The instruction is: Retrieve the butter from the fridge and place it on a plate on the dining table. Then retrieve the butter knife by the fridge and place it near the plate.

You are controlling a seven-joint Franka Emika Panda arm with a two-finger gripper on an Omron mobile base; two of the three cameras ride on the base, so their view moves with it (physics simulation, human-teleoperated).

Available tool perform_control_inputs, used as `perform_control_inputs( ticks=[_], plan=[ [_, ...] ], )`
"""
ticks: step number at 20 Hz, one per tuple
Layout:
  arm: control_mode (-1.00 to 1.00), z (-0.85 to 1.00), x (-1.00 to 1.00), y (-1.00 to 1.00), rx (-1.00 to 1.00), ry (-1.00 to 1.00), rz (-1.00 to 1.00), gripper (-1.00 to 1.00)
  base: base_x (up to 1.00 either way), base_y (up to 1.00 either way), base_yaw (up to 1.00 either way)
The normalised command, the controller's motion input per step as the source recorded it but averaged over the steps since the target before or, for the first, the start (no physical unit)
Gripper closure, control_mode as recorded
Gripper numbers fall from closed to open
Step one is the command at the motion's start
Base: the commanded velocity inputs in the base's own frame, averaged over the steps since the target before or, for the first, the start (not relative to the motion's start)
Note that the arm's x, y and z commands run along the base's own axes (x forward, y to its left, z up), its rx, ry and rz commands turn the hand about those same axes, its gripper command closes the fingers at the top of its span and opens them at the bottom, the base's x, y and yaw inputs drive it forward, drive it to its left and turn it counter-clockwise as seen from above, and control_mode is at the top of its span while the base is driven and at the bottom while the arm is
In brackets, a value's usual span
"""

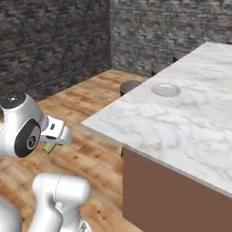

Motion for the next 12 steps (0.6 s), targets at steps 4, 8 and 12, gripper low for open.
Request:
perform_control_inputs(
  ticks=[4,8,12],
  plan=[
    [1.0,0.0,0.0,0.0,0.0,0.0,0.0,1.0,0.45,1.0,-0.59],
    [1.0,0.0,0.0,0.0,0.0,0.0,0.0,1.0,0.26,0.96,-0.66],
    [1.0,0.0,0.0,0.0,0.0,0.0,0.0,1.0,0.13,0.89,-0.71]
  ],
)
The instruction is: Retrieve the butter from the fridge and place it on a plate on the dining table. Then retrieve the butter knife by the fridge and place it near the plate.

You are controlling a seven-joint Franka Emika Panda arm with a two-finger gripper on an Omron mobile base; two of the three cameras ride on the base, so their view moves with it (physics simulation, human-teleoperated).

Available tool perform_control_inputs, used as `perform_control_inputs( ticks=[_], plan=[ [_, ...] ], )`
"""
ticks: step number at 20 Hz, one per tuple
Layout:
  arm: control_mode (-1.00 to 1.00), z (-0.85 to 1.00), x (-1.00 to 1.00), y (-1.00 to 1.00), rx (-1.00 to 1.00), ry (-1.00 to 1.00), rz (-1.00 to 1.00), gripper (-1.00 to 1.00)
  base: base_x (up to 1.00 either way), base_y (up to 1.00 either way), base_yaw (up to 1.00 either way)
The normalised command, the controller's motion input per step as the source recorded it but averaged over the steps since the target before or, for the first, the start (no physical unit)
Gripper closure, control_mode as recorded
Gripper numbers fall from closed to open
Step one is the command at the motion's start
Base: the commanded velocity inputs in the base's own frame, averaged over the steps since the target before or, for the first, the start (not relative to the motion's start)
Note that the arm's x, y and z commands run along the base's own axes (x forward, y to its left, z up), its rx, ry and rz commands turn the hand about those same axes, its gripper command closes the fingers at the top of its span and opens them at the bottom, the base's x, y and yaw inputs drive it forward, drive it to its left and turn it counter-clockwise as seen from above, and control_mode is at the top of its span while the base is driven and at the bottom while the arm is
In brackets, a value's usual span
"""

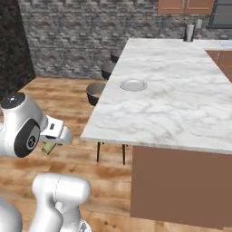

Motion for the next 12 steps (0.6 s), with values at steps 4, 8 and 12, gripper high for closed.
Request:
perform_control_inputs(
  ticks=[4,8,12],
  plan=[
    [1.0,0.0,0.0,0.0,0.0,0.0,0.0,1.0,0.13,0.79,-0.75],
    [1.0,0.0,0.0,0.0,0.0,0.0,0.0,1.0,0.15,0.89,-0.7],
    [1.0,0.0,0.0,0.0,0.0,0.0,0.0,1.0,0.18,1.0,-0.58]
  ],
)
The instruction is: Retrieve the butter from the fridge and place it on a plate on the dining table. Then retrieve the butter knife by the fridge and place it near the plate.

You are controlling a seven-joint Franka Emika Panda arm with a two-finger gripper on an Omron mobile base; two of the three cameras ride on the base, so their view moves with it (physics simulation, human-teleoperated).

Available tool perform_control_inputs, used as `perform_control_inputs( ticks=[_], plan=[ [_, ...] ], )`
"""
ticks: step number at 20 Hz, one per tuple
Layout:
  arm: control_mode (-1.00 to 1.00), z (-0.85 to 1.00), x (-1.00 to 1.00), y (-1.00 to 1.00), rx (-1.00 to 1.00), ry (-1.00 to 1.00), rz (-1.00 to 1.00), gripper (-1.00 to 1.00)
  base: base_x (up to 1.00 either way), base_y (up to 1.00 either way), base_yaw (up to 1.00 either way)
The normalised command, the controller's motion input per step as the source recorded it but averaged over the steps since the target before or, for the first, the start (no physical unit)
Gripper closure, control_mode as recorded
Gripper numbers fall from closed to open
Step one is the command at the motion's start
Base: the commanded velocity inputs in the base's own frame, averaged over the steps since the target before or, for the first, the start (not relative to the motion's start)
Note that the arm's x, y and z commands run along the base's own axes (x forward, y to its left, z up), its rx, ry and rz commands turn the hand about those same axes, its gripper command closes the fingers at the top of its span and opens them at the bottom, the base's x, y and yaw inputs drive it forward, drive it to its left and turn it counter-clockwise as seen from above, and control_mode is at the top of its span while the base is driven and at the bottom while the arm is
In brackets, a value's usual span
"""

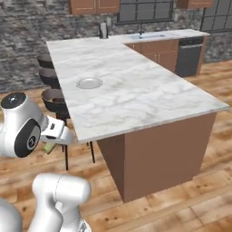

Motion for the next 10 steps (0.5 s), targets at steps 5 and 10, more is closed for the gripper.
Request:
perform_control_inputs(
  ticks=[5,10],
  plan=[
    [1.0,0.0,0.0,0.0,0.0,0.0,0.0,1.0,0.02,1.0,-0.55],
    [1.0,0.0,0.0,0.0,0.0,0.0,0.0,1.0,0.0,1.0,-0.58]
  ],
)
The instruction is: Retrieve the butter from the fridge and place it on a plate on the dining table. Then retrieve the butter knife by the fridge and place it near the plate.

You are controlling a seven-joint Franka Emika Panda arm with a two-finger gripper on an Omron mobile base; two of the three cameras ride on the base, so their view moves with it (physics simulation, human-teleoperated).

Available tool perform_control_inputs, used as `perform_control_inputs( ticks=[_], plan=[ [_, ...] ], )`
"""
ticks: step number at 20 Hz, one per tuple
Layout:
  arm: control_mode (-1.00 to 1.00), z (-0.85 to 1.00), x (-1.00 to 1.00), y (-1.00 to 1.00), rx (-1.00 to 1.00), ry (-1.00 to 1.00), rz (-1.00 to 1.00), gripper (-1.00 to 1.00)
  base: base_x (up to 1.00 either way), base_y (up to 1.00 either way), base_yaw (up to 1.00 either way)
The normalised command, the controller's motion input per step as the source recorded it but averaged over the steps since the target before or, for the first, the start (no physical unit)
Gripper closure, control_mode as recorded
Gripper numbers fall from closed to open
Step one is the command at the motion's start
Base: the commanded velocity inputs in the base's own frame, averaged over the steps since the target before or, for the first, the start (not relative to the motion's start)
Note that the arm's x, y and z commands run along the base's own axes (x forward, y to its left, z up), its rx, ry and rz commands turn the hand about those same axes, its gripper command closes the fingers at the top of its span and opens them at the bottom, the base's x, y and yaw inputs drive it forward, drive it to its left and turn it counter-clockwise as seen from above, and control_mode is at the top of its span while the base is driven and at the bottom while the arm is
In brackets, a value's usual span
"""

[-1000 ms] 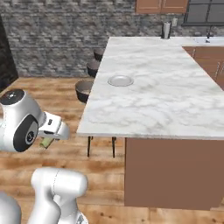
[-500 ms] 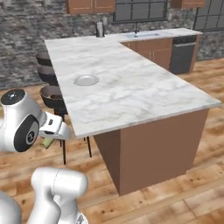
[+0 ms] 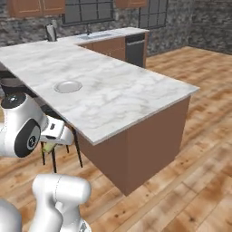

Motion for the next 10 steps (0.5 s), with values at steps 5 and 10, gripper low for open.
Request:
perform_control_inputs(
  ticks=[5,10],
  plan=[
    [1.0,0.0,0.0,0.0,0.0,0.0,0.0,1.0,0.0,1.0,-0.58],
    [1.0,0.0,0.0,0.0,0.0,0.0,0.0,1.0,0.0,1.0,-0.55]
  ],
)
